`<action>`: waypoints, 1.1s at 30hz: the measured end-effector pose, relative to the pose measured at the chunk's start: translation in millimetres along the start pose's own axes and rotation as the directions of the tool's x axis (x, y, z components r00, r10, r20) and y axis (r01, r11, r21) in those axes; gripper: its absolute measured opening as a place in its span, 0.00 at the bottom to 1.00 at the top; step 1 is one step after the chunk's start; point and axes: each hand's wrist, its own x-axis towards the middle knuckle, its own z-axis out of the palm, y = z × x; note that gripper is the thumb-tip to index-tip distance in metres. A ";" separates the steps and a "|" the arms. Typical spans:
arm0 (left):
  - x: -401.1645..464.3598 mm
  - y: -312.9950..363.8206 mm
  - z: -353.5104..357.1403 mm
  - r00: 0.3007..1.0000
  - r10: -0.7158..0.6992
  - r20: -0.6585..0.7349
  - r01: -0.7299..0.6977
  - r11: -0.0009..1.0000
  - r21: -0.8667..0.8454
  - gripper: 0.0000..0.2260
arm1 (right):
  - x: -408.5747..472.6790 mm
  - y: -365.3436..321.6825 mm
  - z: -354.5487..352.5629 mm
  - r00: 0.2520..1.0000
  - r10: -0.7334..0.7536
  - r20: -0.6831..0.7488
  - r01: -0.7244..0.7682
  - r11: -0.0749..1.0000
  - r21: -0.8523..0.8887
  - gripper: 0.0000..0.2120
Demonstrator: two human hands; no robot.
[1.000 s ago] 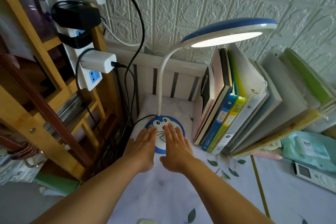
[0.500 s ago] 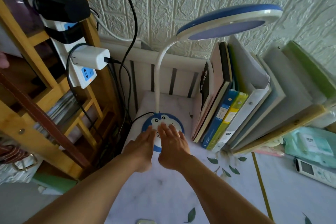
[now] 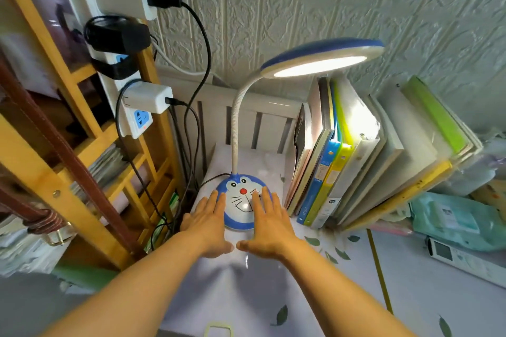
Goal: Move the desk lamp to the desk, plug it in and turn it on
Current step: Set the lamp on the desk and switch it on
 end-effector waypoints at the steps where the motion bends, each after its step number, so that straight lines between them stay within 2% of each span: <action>1: -2.4 0.5 0.0 1.000 -0.003 -0.002 0.003 1.000 0.001 0.50 | -2.2 0.2 0.6 1.000 0.001 -0.003 -0.001 1.000 -0.003 0.54; 18: -5.7 0.1 3.0 1.000 -0.009 -0.005 0.009 0.998 -0.058 0.44 | -9.0 -1.1 1.5 0.999 0.043 -0.018 -0.043 0.999 0.018 0.51; 29: 19.6 1.0 6.7 0.999 0.050 -0.011 -0.051 0.996 -0.070 0.38 | 10.2 -18.6 2.4 0.997 -0.075 -0.017 0.074 0.997 -0.010 0.49; 33: 24.6 1.3 7.7 0.996 0.088 0.028 -0.085 0.992 -0.098 0.38 | 16.5 -19.4 4.3 0.995 -0.102 -0.007 0.102 0.993 -0.058 0.48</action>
